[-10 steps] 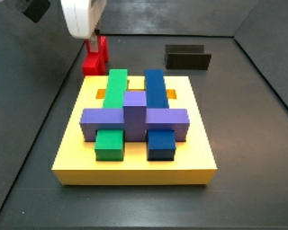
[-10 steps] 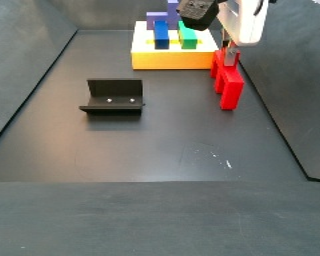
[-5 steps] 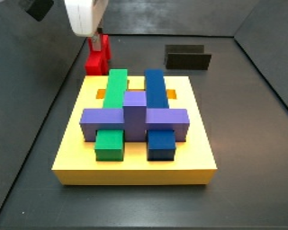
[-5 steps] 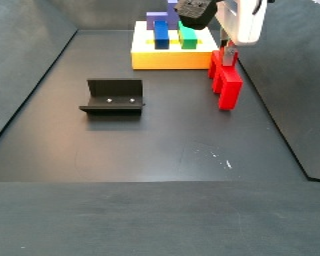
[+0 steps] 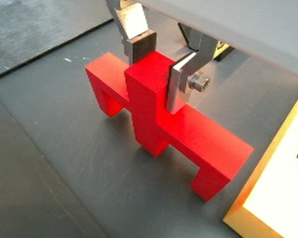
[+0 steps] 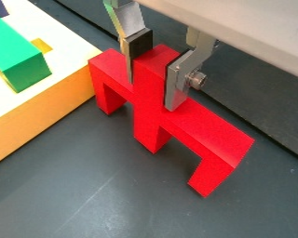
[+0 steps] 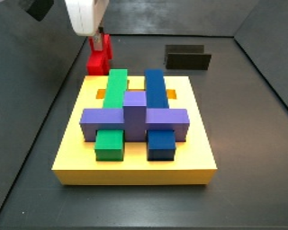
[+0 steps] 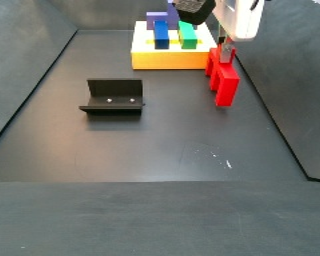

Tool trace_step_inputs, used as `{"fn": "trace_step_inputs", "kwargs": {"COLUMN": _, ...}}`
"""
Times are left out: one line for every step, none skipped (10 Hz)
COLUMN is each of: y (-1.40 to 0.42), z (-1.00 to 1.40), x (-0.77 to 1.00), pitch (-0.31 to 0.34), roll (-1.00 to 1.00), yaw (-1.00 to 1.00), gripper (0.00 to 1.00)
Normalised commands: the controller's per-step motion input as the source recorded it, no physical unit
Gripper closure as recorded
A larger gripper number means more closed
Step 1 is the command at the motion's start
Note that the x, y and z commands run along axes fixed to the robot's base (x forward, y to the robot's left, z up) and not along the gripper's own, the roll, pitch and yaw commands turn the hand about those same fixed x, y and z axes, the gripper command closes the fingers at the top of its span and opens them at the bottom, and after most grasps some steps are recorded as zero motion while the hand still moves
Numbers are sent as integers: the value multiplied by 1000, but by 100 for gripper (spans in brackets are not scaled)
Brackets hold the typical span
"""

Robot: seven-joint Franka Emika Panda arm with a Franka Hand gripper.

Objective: Pick up the red object. Move up. Move to above the board. Insert the red object.
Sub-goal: Pick up the red object, then move up, then move to above the board.

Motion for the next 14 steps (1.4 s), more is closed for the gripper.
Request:
{"fn": "trace_step_inputs", "kwargs": {"y": 0, "z": 0, "x": 0, "pitch": 0, "roll": 0, "yaw": 0, "gripper": 100}}
{"fn": "trace_step_inputs", "kwargs": {"y": 0, "z": 833, "x": 0, "pitch": 0, "roll": 0, "yaw": 0, "gripper": 100}}
{"fn": "trace_step_inputs", "kwargs": {"y": 38, "z": 798, "x": 24, "pitch": 14, "roll": -6, "yaw": 26, "gripper": 100}}
{"fn": "trace_step_inputs", "kwargs": {"y": 18, "z": 640, "x": -21, "pitch": 42, "roll": -29, "yaw": 27, "gripper": 100}}
{"fn": "trace_step_inputs", "kwargs": {"y": 7, "z": 282, "x": 0, "pitch": 34, "roll": -84, "yaw": 12, "gripper": 100}}
{"fn": "trace_step_inputs", "kwargs": {"y": 0, "z": 1400, "x": 0, "pitch": 0, "roll": 0, "yaw": 0, "gripper": 100}}
{"fn": "trace_step_inputs", "kwargs": {"y": -2, "z": 1400, "x": -25, "pitch": 23, "roll": 6, "yaw": -4, "gripper": 100}}
{"fn": "trace_step_inputs", "kwargs": {"y": -15, "z": 1400, "x": -84, "pitch": 33, "roll": -34, "yaw": -9, "gripper": 100}}
{"fn": "trace_step_inputs", "kwargs": {"y": -3, "z": 1400, "x": -81, "pitch": 11, "roll": -49, "yaw": -4, "gripper": 100}}
{"fn": "trace_step_inputs", "kwargs": {"y": 1, "z": 860, "x": 41, "pitch": 67, "roll": -47, "yaw": -9, "gripper": 100}}
{"fn": "trace_step_inputs", "kwargs": {"y": -2, "z": 613, "x": 60, "pitch": 97, "roll": -47, "yaw": -13, "gripper": 100}}
{"fn": "trace_step_inputs", "kwargs": {"y": 3, "z": 265, "x": 72, "pitch": 100, "roll": -58, "yaw": -13, "gripper": 100}}
{"fn": "trace_step_inputs", "kwargs": {"y": 3, "z": 176, "x": 46, "pitch": 91, "roll": -59, "yaw": -5, "gripper": 100}}
{"fn": "trace_step_inputs", "kwargs": {"y": -1400, "z": 294, "x": 859, "pitch": 46, "roll": -42, "yaw": 1000, "gripper": 100}}
